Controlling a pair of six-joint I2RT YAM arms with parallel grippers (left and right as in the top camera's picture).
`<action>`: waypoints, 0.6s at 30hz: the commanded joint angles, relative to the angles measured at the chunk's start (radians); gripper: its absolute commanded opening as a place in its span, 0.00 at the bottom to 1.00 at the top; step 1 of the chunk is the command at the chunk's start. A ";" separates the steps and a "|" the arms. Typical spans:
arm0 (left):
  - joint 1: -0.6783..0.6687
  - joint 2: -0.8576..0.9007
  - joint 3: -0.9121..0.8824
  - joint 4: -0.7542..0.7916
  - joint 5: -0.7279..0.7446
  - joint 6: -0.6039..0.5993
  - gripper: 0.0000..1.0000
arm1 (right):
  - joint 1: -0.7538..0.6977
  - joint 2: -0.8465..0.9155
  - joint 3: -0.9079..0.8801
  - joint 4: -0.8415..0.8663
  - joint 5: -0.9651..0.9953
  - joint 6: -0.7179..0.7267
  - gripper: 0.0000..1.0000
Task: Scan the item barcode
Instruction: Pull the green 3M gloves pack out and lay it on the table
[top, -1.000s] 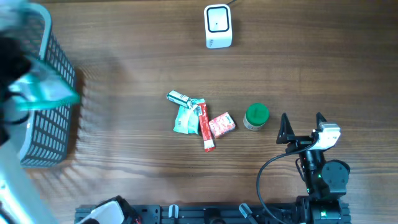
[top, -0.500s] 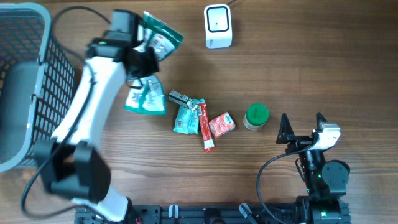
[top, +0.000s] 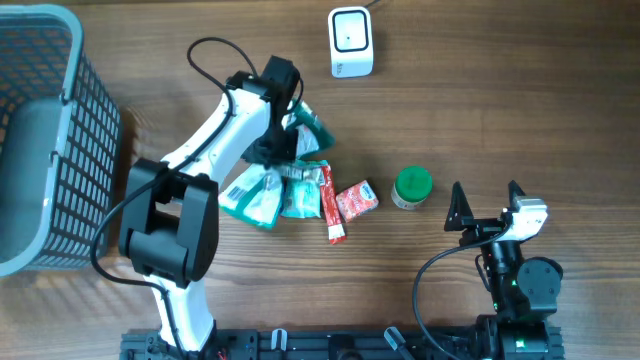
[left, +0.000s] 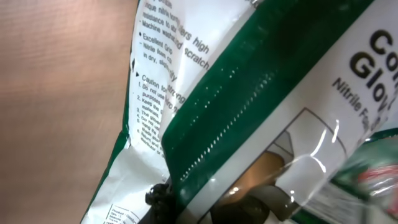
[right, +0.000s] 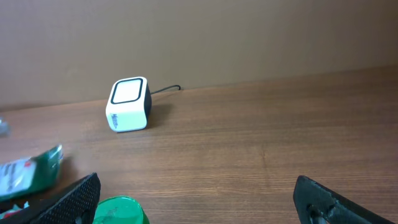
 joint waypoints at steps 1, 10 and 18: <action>-0.002 0.002 -0.002 -0.063 -0.119 0.030 0.06 | -0.005 -0.002 -0.001 0.002 0.010 0.018 0.99; 0.021 -0.055 -0.002 -0.040 -0.241 -0.112 0.57 | -0.005 -0.002 -0.001 0.002 0.010 0.018 1.00; 0.038 -0.089 -0.002 0.019 -0.173 -0.188 0.94 | -0.005 -0.002 -0.001 0.002 0.010 0.018 1.00</action>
